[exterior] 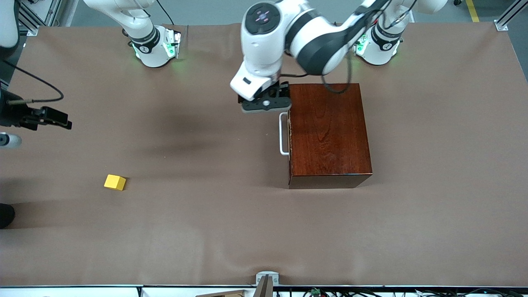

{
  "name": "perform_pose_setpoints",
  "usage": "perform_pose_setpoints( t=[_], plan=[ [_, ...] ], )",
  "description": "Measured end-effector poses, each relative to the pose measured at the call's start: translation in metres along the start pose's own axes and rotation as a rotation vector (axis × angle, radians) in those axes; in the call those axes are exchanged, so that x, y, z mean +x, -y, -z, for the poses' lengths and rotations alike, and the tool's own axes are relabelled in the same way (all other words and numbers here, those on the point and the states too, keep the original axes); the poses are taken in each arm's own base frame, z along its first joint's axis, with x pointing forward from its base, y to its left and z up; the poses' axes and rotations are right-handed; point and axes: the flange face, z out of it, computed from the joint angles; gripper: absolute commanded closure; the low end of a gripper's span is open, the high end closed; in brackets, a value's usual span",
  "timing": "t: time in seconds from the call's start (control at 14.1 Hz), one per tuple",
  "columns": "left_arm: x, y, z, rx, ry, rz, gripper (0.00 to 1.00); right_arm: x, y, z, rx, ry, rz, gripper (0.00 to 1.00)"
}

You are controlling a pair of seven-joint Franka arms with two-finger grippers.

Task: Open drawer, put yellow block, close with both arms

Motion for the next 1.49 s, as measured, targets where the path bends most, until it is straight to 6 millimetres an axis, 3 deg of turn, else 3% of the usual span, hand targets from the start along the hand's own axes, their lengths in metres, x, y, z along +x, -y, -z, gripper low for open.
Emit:
perform_pose_setpoints(
  t=[0.21, 0.36, 0.57, 0.71, 0.99, 1.49],
  plan=[
    [0.01, -0.004, -0.047, 0.056, 0.01, -0.012, 0.0, 0.02, -0.015, -0.029, -0.002, 0.026, -0.024, 0.0],
    [0.016, -0.005, -0.076, 0.103, -0.004, -0.03, 0.0, 0.026, -0.023, -0.037, -0.002, 0.036, -0.039, 0.0],
    [0.018, -0.012, -0.11, 0.112, -0.001, -0.047, 0.0, 0.03, -0.037, -0.049, 0.001, 0.057, -0.062, 0.0],
    [0.022, -0.012, -0.127, 0.119, 0.005, -0.044, 0.0, 0.038, -0.038, -0.067, 0.002, 0.088, -0.063, 0.0],
    [0.029, -0.008, -0.134, 0.127, 0.004, -0.034, 0.0, 0.061, -0.036, -0.116, 0.003, 0.138, -0.059, 0.0],
    [0.033, -0.003, -0.136, 0.151, 0.008, -0.027, 0.0, 0.093, -0.035, -0.162, 0.038, 0.087, -0.069, 0.0]
  ],
)
